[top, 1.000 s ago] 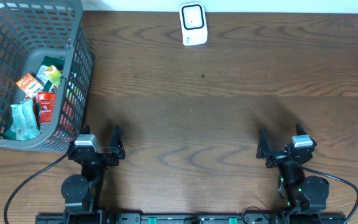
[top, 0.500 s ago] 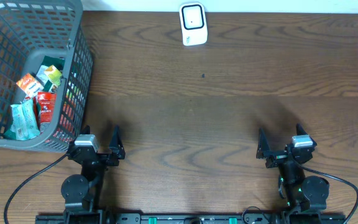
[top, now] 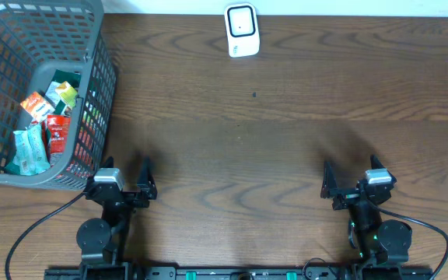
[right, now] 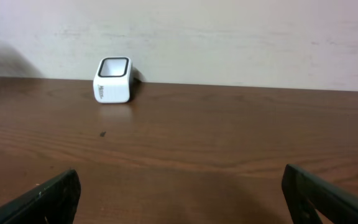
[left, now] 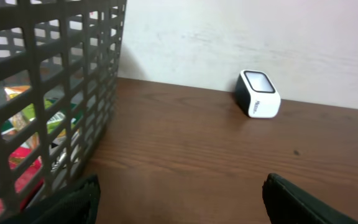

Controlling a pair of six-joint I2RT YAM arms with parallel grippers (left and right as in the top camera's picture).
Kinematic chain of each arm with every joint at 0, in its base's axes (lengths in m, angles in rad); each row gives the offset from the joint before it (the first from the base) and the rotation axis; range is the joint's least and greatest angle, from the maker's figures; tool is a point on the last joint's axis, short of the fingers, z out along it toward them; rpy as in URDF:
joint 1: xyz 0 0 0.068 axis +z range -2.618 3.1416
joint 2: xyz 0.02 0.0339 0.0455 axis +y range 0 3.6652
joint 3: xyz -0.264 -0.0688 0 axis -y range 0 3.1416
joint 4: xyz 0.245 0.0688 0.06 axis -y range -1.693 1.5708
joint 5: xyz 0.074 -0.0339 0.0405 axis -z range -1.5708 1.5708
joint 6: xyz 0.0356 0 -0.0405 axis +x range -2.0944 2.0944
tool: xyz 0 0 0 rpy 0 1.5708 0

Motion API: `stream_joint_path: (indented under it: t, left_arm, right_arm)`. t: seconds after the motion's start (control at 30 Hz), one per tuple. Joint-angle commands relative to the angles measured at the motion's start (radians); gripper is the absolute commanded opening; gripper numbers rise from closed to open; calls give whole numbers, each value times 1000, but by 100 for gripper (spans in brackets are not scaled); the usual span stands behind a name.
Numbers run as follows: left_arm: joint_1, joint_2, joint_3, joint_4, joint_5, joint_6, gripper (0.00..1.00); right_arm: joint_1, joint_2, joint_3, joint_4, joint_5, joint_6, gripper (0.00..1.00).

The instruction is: Scan the item barcode

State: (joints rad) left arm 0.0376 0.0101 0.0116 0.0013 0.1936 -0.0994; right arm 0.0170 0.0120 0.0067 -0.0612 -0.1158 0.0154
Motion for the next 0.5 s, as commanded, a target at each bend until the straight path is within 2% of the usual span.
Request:
stream_joint_path:
  t: [0.0,0.17,0.47]
  left_arm:
    - [0,-6,2,-3,104,17,84]
    - [0,-6,69,-37,123,17,84]
    - [0,27,231,-224,173,17,85]
  right_arm:
    - [-11,-5,-1,-4,2,14,99]
    - [-11,-5,-1,-4,2,14,99]
    - [-11,-5,-1,-4,2,13,99]
